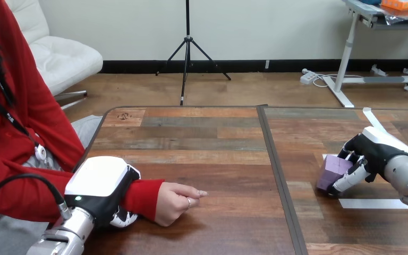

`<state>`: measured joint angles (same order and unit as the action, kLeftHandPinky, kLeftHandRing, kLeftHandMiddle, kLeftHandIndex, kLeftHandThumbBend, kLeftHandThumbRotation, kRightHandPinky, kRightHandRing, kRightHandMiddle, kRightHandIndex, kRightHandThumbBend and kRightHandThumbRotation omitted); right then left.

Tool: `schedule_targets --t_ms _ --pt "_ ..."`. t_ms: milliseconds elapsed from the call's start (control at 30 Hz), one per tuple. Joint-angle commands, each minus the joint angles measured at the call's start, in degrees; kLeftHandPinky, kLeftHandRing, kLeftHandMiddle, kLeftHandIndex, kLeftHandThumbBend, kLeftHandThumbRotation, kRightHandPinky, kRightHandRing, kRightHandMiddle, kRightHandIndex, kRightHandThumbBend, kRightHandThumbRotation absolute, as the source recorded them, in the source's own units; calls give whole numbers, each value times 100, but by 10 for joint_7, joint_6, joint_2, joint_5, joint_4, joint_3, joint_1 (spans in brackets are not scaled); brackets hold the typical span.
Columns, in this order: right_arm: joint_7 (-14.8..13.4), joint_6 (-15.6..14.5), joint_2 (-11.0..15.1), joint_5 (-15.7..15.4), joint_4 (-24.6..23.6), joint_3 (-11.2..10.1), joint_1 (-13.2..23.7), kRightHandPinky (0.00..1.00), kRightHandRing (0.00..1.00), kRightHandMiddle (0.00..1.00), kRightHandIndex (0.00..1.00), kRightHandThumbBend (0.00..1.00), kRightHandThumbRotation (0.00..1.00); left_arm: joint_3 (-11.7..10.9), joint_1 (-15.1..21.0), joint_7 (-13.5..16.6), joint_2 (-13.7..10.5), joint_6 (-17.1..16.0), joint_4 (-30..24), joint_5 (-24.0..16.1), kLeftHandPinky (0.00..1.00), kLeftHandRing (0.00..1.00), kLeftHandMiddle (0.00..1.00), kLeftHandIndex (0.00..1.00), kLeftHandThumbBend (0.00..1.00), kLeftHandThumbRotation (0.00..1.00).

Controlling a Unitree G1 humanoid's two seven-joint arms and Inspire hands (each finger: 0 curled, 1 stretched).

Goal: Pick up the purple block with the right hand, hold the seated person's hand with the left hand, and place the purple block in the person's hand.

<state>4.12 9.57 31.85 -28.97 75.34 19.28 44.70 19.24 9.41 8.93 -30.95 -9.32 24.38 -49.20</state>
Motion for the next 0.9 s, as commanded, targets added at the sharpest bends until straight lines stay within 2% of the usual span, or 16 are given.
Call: schedule_targets --t_ms 0,500,867 --pt "-20 9 -1 11 -24 -16 31 42 47 52 50 72 0 -4 -4 2 5 -8 -1 24 29 34 37 38 74 0" --pt "-20 24 -7 22 -39 -23 31 40 47 52 49 72 0 -30 -25 1 3 -1 -69 59 30 36 38 38 75 0" --pt "-15 29 -14 29 -57 -26 34 37 42 48 49 70 0 -49 -28 15 3 -9 -102 70 30 36 39 39 77 0"
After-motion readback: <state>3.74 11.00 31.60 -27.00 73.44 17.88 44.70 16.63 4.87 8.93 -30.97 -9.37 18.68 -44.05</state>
